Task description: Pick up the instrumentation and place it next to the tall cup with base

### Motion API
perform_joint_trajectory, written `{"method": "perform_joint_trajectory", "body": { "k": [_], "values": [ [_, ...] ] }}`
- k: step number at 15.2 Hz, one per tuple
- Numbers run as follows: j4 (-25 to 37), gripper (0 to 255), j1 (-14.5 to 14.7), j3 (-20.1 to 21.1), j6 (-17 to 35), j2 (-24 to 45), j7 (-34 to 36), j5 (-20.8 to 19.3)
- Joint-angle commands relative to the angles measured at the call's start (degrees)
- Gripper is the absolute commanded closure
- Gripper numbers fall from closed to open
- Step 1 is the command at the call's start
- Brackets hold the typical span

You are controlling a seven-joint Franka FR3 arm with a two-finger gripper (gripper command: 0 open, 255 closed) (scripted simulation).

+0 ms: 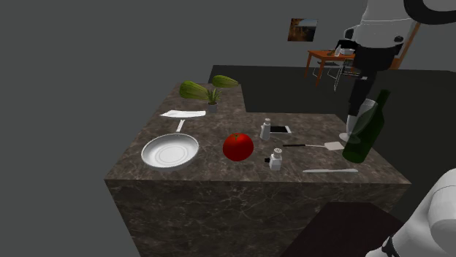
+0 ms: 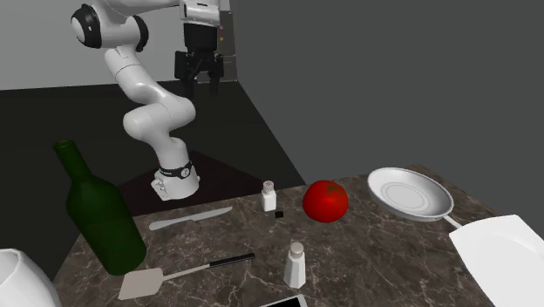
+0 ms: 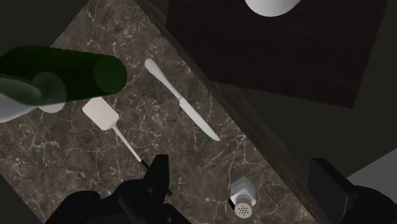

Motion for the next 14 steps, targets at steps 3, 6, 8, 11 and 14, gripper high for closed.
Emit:
{"method": "perform_joint_trajectory", "body": {
  "k": [3,6,8,11,14],
  "values": [
    [-2.39,0,0.03,0.37,4.08,1.45,1.19,0.49],
    [-5.39,0,0.08,0.94,10.28,4.28,2.92,1.11],
    [-7.00,0,0.11,1.34,14.46,6.60,4.05,1.45],
    [-8.78,0,0.03,2.00,20.76,10.71,5.69,1.86],
    [-9.79,0,-0.08,2.69,27.00,15.55,7.33,2.07]
  ]
}}
